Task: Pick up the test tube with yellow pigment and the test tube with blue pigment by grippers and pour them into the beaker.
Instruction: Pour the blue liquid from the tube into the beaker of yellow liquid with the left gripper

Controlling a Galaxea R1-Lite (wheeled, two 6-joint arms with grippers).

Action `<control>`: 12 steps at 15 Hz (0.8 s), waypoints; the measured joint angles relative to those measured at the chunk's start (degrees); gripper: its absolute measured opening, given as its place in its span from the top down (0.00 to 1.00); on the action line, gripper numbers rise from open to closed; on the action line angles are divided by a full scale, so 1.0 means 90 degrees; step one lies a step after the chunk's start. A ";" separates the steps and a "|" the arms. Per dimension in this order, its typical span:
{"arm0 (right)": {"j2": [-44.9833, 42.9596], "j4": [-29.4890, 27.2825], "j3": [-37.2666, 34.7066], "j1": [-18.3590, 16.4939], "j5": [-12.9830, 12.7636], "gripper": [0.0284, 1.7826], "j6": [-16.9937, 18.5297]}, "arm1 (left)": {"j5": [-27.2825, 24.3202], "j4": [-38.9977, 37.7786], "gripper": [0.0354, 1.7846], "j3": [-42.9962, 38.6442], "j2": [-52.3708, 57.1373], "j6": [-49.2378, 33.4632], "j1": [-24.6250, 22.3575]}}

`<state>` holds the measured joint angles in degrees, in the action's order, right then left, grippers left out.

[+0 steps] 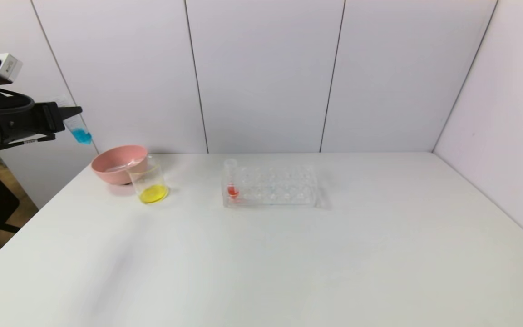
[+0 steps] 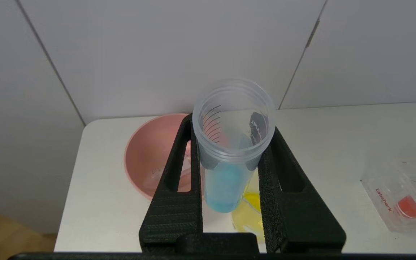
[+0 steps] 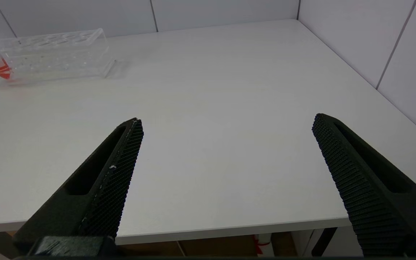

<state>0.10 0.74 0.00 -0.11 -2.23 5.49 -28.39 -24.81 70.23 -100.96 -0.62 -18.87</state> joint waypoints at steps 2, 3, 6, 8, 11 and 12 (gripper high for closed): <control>0.0000 0.0003 0.0000 -0.0003 0.0003 0.04 -0.0001 | -0.0355 0.0077 0.76 0.0245 -0.0221 0.0218 -0.0001; 0.0000 0.0000 0.0000 -0.0003 -0.0003 0.04 0.0000 | -0.0501 0.0182 0.76 0.0336 -0.0335 0.0320 -0.0009; 0.0000 0.0000 0.0000 0.0000 0.0000 0.04 -0.0001 | -0.1193 0.0757 0.76 0.0821 -0.0668 0.0819 -0.0050; 0.0000 0.0000 0.0000 0.0000 0.0003 0.04 0.0003 | -0.1443 0.1569 0.76 0.1448 -0.0882 0.1498 -0.0121; 0.0000 0.0003 0.0000 0.0000 0.0000 0.04 0.0000 | -0.1589 0.3454 0.76 0.2827 -0.1210 0.2916 -0.0153; 0.0000 0.0003 0.0000 -0.0003 0.0003 0.04 0.0000 | -0.1619 0.4124 0.76 0.3403 -0.1360 0.3435 -0.0163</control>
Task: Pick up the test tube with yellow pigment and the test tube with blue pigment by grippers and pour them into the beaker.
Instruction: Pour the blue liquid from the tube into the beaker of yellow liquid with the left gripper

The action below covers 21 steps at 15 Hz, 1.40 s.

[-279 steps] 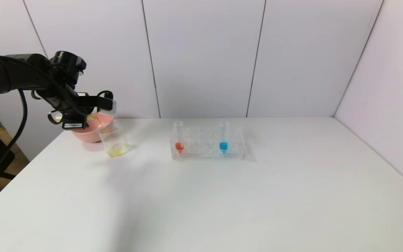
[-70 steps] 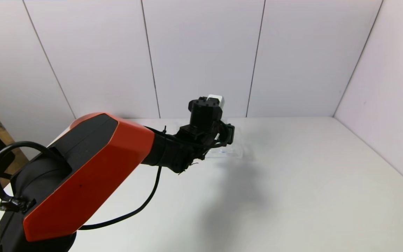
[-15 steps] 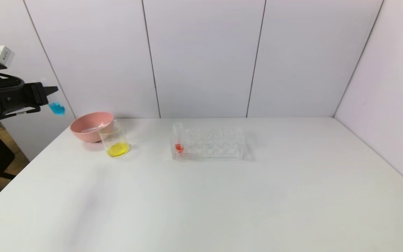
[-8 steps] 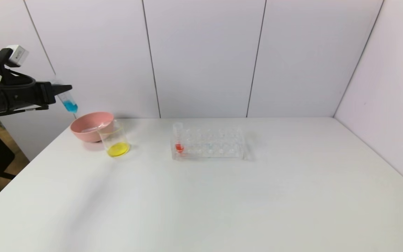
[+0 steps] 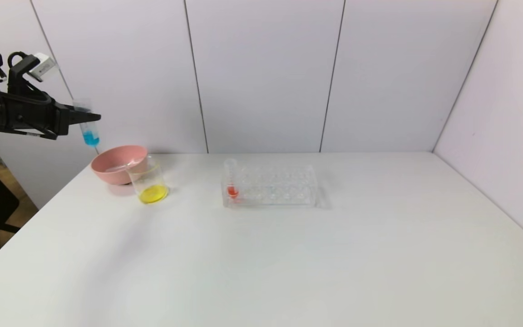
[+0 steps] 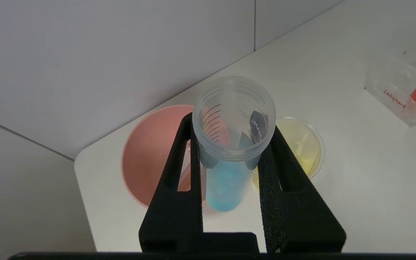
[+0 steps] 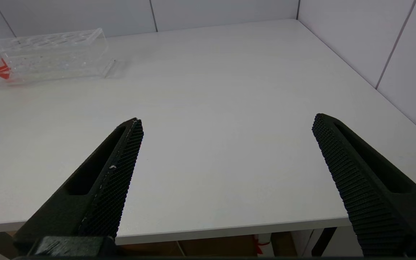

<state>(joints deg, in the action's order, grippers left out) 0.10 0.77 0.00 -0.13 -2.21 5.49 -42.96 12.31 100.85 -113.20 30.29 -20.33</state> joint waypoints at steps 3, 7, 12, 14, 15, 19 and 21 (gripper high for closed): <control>0.0000 -0.0003 0.0000 0.0003 0.0000 0.04 0.0003 | -0.0022 0.2104 0.76 0.1369 -0.0515 0.1819 -0.0009; 0.0000 -0.0003 0.0000 -0.0003 -0.0005 0.04 0.0003 | 0.0177 0.3079 0.76 0.1629 -0.0879 0.3543 -0.0031; 0.0000 0.0000 0.0000 -0.0003 -0.0005 0.04 -0.0001 | 0.0948 0.3130 0.76 0.1644 -0.0977 0.4630 0.0054; 0.0000 -0.0003 0.0000 0.0003 -0.0003 0.04 0.0003 | 0.1173 0.3128 0.76 0.1644 -0.0981 0.5040 0.0112; 0.0000 -0.0003 0.0000 0.0003 -0.0003 0.04 0.0003 | 0.1254 0.3130 0.76 0.1644 -0.0983 0.5239 0.0146; 0.0000 -0.0003 0.0000 -0.0003 -0.0005 0.04 -0.0001 | 0.1720 0.3106 0.76 0.1644 -0.1020 0.5793 0.0425; 0.0000 0.0000 0.0000 -0.0003 -0.0005 0.04 0.0003 | 0.1902 0.3088 0.76 0.1644 -0.1025 0.5956 0.0520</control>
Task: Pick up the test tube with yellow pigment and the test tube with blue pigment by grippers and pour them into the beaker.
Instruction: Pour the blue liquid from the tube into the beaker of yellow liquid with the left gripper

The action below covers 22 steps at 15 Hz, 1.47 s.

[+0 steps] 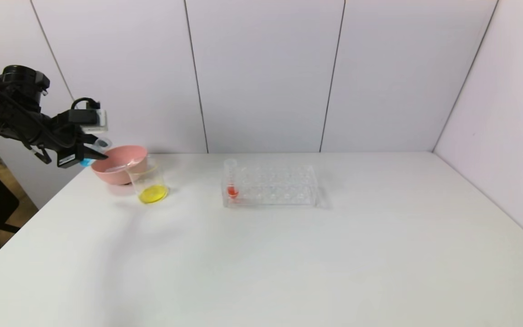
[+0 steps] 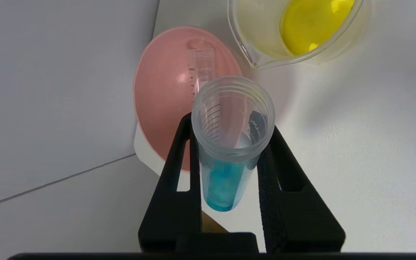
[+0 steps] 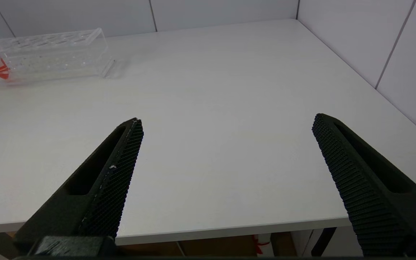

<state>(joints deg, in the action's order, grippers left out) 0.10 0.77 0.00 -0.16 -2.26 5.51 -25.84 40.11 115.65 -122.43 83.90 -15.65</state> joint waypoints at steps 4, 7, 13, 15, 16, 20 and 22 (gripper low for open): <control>0.0000 -0.0003 0.0000 0.0003 0.0000 0.04 -0.0004 | 0.0474 0.0033 0.76 0.0027 0.0005 0.0347 0.0122; 0.0000 -0.0003 0.0000 0.0000 0.0003 0.04 -0.0003 | 0.0761 0.0057 0.76 0.0028 0.0011 0.0507 0.0221; 0.0000 -0.0003 0.0000 0.0000 0.0005 0.04 0.0000 | 0.1289 0.0116 0.76 0.0028 0.0008 0.0527 0.0490; 0.0000 0.0000 0.0000 0.0000 -0.0003 0.04 -0.0003 | 0.1457 0.0127 0.76 0.0028 0.0003 0.0536 0.0555; 0.0000 0.0000 0.0000 0.0000 0.0000 0.04 -0.0003 | 0.1555 0.0125 0.76 0.0028 -0.0001 0.0549 0.0582; 0.0000 0.0000 0.0000 0.0005 0.0003 0.04 0.0000 | 0.1795 0.0107 0.76 0.0028 -0.0041 0.0600 0.0665; 0.0000 -0.0003 0.0000 0.0005 0.0005 0.04 0.0000 | 0.1810 0.0107 0.76 0.0028 -0.0050 0.0595 0.0677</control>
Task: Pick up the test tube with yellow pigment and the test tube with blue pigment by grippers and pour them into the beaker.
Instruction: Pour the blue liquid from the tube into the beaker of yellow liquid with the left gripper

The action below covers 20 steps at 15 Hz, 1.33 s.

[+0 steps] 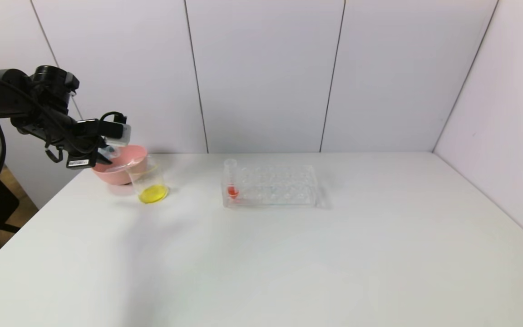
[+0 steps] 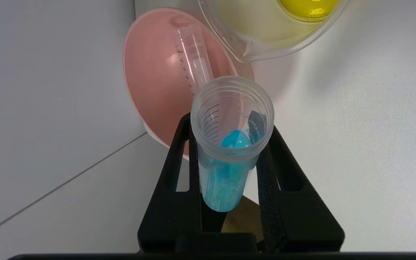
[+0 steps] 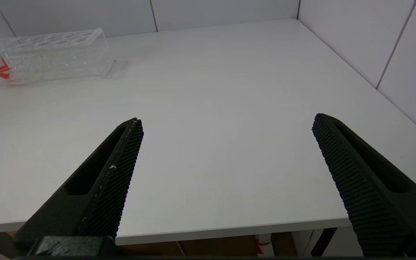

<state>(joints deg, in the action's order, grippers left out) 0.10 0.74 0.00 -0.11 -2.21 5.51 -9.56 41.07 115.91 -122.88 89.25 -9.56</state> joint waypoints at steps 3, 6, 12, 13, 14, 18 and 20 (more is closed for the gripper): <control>0.0000 0.0003 0.0000 -0.0005 0.0000 0.04 0.0000 | 0.0168 -0.0037 0.76 0.0003 -0.0020 0.0027 0.0064; 0.0000 0.0000 0.0000 0.0000 0.0000 0.04 -0.0003 | 0.0462 -0.0074 0.76 0.0020 -0.0024 0.0104 0.0172; 0.0000 0.0003 0.0000 -0.0005 -0.0003 0.04 -0.0003 | 0.0698 -0.0119 0.76 0.0030 -0.0003 0.0371 0.0306; 0.0000 0.0003 0.0000 -0.0005 0.0000 0.04 -0.0003 | 0.0769 -0.0126 0.76 0.0030 0.0009 0.0371 0.0345; 0.0000 0.0003 0.0000 -0.0005 -0.0003 0.04 -0.0003 | 0.0840 -0.0126 0.76 0.0030 0.0019 0.0374 0.0377; 0.0000 0.0003 0.0000 0.0000 -0.0005 0.04 0.0000 | 0.1050 -0.0248 0.76 0.0030 0.0031 0.0520 0.0515; 0.0000 0.0000 0.0000 -0.0005 -0.0003 0.04 0.0000 | 0.1169 -0.0270 0.76 0.0030 0.0034 0.0545 0.0542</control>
<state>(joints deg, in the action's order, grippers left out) 0.10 0.74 0.00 -0.16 -2.23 5.51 0.96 38.64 116.18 -122.58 94.15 -4.68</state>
